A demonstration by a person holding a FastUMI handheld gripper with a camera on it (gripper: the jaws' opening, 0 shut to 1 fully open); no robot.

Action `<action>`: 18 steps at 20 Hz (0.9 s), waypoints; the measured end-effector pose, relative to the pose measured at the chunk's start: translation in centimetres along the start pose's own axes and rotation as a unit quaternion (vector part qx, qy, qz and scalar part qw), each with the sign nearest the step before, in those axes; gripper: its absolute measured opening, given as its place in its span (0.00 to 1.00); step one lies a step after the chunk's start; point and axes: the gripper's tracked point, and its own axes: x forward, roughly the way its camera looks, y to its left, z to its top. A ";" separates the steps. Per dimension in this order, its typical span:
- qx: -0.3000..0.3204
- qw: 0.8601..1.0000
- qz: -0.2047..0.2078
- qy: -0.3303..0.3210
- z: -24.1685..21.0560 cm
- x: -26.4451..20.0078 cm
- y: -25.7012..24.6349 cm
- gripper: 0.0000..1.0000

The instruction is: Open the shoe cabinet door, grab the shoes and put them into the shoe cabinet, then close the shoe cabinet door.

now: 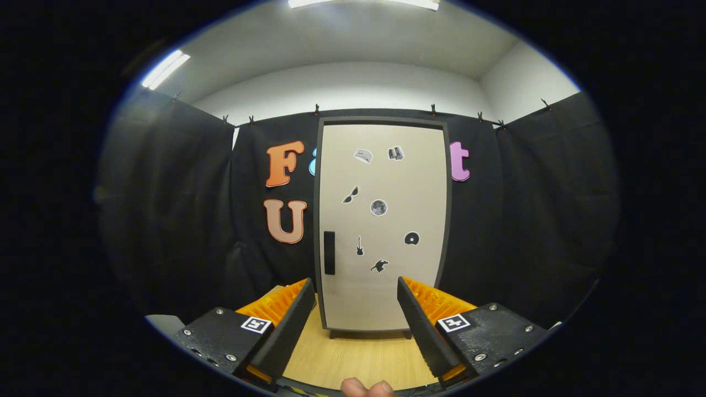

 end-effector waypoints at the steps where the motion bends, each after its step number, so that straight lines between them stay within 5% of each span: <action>1: -0.001 1.000 0.000 -0.001 -0.2 -1.0 -0.7 0.94; 18: 0.041 0.999 0.011 -0.018 0.3 -5.8 -5.9 0.94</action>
